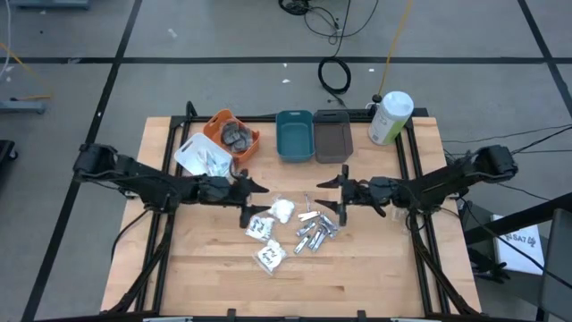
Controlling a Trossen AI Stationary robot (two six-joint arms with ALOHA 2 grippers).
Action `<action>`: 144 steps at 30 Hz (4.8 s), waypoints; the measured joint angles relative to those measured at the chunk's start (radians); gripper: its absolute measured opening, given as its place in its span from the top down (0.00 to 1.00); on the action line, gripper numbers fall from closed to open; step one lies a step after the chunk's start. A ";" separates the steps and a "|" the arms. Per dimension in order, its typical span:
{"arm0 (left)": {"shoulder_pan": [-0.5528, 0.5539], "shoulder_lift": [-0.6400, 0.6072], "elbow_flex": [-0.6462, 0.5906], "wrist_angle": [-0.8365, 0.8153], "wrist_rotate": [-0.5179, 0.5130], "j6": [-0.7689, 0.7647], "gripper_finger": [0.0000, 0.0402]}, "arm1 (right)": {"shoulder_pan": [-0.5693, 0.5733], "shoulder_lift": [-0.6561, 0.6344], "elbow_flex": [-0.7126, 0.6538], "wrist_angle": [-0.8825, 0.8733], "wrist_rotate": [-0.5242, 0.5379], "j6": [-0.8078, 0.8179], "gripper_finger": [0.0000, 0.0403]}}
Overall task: Pick & Place Travel size toiletries
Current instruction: Put the top white cotton packet into the green bin
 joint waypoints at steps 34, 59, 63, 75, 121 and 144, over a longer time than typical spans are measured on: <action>0.079 0.446 0.269 -0.273 0.025 0.076 0.44 | 0.007 -0.259 0.000 -0.305 0.003 0.023 0.47; 0.083 0.263 0.267 -0.232 0.026 0.210 1.00 | 0.018 -0.426 0.000 -0.572 0.000 0.019 0.47; 0.091 0.257 0.266 -0.171 0.026 0.258 1.00 | 0.018 -0.440 0.000 -0.628 -0.024 0.022 0.47; 0.286 0.258 0.266 0.047 0.049 0.272 1.00 | 0.018 -0.461 0.000 -0.658 -0.024 0.030 0.47; 0.562 0.488 0.514 -0.027 0.018 -0.079 0.74 | 0.017 -0.460 0.000 -0.625 -0.023 0.034 0.47; 0.250 0.172 0.514 -0.731 0.180 0.110 0.46 | 0.018 -0.460 0.000 -0.625 -0.023 0.032 0.47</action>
